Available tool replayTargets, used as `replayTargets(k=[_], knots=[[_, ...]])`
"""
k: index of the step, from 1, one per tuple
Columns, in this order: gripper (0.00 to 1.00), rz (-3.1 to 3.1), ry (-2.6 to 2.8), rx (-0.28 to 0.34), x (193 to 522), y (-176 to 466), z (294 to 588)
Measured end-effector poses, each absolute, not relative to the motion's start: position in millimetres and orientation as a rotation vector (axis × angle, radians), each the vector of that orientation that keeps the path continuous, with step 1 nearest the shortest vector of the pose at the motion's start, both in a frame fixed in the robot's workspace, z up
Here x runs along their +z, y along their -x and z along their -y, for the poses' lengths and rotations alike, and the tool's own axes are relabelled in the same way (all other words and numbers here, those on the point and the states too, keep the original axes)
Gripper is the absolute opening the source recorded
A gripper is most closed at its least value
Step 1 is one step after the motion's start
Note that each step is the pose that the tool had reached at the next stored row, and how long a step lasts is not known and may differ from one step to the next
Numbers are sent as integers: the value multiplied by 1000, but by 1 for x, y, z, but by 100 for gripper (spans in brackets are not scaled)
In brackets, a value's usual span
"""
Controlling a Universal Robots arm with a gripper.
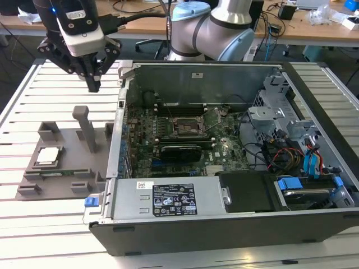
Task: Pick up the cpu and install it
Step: 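Reach for the cpu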
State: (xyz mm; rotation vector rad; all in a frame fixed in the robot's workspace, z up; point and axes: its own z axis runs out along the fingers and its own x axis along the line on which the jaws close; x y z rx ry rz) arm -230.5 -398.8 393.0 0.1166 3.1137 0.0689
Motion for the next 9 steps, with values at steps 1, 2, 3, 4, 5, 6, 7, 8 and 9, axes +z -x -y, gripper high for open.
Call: replayTargets(k=[1,2,3,4,5,6,7,8,9], knots=[[11,-3114,-117,69,393,233,399],[11,-3114,-117,69,393,234,399],[11,-3114,-117,69,393,236,399],[11,-3114,-117,69,393,239,399],[11,-3114,-117,69,393,240,399],[11,-3114,-117,69,393,242,399],[11,-3114,-117,69,393,243,399],[11,-3114,-117,69,393,245,399],[11,-3114,-117,69,393,247,399]])
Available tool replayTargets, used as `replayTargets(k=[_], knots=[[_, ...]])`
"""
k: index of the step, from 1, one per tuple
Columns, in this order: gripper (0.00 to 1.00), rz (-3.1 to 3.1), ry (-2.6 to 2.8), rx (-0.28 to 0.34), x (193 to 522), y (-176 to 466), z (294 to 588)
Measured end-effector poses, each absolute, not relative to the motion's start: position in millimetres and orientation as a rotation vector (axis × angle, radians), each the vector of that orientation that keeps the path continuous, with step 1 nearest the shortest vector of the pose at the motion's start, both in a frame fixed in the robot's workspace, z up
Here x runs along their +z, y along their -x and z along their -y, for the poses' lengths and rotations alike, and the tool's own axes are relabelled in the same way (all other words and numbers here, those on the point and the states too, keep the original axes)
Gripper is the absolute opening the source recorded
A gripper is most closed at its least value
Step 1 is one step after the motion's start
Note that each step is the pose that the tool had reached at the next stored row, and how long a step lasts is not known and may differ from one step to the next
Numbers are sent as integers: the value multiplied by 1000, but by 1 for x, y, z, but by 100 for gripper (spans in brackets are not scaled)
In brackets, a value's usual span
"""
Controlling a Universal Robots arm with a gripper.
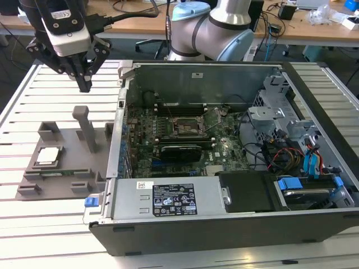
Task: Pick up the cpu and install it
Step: 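Reach for the cpu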
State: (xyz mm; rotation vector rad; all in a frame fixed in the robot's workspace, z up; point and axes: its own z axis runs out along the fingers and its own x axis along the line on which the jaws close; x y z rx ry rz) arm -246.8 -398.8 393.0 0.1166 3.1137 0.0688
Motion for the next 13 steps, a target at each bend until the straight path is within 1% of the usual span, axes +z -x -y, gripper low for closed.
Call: replayTargets(k=[13], knots=[[11,-3114,-117,69,393,269,399]])
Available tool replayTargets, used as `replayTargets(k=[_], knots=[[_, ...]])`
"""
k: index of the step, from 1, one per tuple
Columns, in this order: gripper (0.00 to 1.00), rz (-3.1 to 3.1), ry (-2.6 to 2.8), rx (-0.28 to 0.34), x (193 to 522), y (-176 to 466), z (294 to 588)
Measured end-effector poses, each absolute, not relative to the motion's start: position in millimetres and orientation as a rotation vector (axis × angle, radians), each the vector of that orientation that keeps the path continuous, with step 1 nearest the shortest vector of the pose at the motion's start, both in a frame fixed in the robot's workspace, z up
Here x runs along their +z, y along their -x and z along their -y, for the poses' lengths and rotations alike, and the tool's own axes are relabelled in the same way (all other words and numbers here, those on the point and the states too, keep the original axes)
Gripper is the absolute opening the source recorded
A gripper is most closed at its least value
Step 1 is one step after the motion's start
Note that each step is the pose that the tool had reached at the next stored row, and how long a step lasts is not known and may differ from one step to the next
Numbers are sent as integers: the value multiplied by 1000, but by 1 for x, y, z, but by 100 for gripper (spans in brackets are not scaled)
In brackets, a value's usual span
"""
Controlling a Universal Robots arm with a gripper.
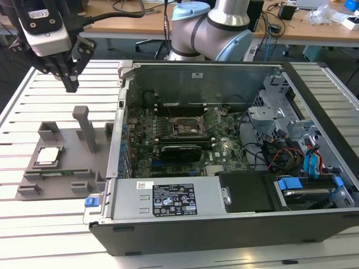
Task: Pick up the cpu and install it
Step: 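Reach for the cpu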
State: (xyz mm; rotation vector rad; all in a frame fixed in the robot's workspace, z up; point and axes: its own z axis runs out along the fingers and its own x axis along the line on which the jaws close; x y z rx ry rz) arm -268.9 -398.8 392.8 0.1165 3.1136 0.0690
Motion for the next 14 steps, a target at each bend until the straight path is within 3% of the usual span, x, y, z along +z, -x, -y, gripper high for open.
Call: replayTargets(k=[14], knots=[[11,-3114,-117,69,393,290,399]])
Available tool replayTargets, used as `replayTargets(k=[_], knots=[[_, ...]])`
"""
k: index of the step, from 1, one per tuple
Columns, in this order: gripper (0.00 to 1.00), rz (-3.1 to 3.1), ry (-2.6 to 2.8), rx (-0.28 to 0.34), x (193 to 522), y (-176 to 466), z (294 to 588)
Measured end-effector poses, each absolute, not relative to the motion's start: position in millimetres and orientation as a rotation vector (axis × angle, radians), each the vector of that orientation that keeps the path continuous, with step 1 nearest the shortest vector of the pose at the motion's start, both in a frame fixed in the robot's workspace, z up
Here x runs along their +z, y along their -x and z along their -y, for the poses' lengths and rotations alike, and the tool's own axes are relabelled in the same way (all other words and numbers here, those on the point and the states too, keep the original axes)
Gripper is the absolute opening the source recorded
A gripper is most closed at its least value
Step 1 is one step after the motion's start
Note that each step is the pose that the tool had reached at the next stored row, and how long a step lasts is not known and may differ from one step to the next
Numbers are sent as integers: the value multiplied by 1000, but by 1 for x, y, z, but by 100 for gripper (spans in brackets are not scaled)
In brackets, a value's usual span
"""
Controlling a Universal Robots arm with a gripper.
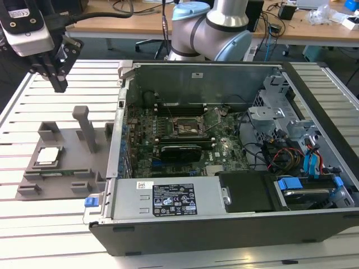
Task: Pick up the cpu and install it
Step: 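Reach for the cpu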
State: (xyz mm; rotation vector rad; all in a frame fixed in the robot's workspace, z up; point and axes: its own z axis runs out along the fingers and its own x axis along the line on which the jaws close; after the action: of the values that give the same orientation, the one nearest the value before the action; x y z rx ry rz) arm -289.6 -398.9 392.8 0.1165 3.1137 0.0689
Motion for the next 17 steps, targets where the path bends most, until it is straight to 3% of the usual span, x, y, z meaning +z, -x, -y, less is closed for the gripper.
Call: replayTargets(k=[17], knots=[[11,-3114,-117,69,393,321,399]])
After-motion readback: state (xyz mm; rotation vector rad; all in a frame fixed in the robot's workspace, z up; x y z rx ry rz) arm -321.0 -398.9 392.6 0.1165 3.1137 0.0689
